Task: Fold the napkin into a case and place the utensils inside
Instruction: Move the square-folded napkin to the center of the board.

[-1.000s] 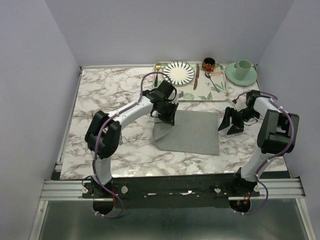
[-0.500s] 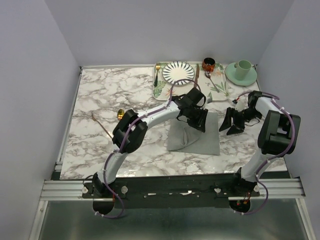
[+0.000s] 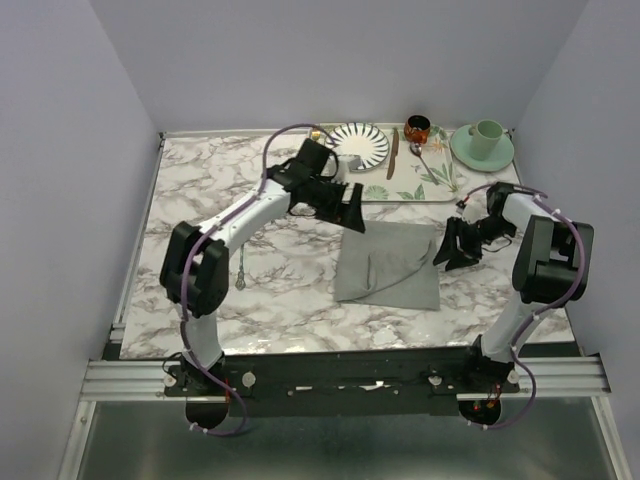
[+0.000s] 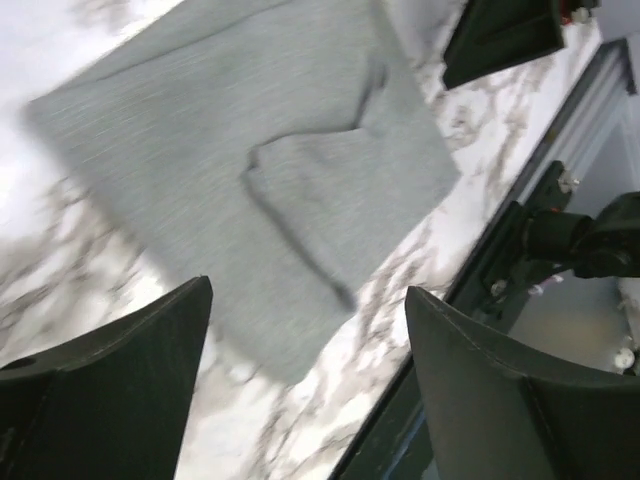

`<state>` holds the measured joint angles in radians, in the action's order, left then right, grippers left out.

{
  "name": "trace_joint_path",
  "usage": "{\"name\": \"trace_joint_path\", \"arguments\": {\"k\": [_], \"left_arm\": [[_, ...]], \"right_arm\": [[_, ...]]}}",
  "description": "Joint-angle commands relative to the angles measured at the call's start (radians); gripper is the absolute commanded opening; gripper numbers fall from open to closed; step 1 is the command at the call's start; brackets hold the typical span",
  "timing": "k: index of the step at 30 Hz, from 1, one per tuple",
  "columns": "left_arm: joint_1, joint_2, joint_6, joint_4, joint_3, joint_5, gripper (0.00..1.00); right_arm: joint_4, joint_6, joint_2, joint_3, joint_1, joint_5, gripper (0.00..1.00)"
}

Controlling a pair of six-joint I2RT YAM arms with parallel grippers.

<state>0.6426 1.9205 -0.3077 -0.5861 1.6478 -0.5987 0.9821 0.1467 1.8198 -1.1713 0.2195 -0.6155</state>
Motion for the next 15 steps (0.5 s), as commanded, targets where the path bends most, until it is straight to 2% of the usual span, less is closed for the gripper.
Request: {"name": "trace_joint_path", "arguments": {"k": [1, 4, 7, 11, 15], "left_arm": [[-0.096, -0.097, 0.142, -0.067, -0.202, 0.0, 0.81], [-0.152, -0.124, 0.185, -0.09, -0.291, -0.004, 0.74], [-0.207, -0.158, 0.235, -0.096, -0.336, -0.016, 0.73], [-0.265, -0.16, 0.301, -0.171, -0.326, -0.047, 0.73], [-0.279, -0.156, 0.361, -0.205, -0.322, -0.044, 0.73]], "right_arm": [[-0.033, -0.015, 0.045, 0.012, -0.051, 0.048, 0.54], [-0.033, -0.015, 0.07, 0.024, -0.084, 0.051, 0.52], [-0.03, -0.021, 0.087, 0.039, -0.141, 0.048, 0.51], [-0.031, -0.038, 0.11, 0.064, -0.218, -0.004, 0.49], [-0.095, -0.071, 0.113, 0.113, -0.368, -0.119, 0.5]]}}
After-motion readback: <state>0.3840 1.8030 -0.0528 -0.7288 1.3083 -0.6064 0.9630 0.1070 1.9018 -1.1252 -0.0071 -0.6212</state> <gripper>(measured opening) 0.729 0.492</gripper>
